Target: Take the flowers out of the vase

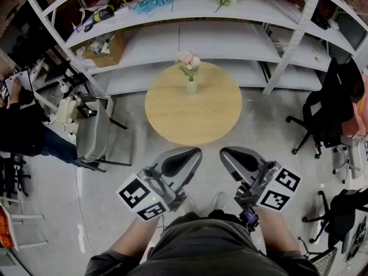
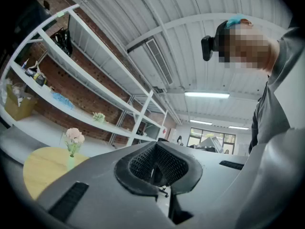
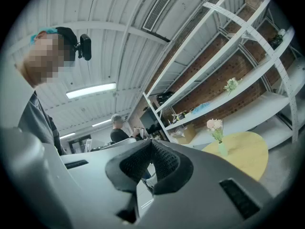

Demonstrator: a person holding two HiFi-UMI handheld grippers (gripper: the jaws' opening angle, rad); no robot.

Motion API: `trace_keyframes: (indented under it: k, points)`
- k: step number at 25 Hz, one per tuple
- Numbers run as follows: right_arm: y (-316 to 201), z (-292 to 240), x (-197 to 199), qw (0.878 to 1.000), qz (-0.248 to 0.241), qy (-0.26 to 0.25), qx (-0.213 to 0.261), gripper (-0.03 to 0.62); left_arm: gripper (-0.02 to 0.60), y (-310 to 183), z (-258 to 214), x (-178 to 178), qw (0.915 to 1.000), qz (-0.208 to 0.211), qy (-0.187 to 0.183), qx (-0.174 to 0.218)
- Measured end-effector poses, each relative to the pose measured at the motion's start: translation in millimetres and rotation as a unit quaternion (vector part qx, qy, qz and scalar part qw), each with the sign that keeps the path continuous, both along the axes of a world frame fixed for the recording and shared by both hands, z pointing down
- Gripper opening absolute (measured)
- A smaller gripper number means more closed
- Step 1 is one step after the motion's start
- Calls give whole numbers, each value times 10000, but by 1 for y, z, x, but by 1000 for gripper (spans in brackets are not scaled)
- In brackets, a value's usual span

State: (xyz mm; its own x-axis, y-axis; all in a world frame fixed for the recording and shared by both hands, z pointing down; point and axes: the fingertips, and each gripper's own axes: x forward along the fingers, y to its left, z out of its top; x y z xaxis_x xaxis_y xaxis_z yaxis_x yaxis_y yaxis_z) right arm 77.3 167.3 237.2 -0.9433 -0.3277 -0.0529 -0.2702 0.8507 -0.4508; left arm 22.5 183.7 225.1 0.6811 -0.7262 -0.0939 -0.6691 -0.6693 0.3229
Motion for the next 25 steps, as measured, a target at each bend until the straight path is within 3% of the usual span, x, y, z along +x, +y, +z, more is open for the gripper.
trace_keyframes:
  k: [12, 25]
  points:
    - [-11, 5, 30, 9999, -138, -48, 6, 15, 5, -10, 9, 34, 9999, -122, -90, -82]
    - [-42, 14, 72, 9984, -551, -102, -40, 17, 5, -30, 18, 74, 9971, -714, -238, -63]
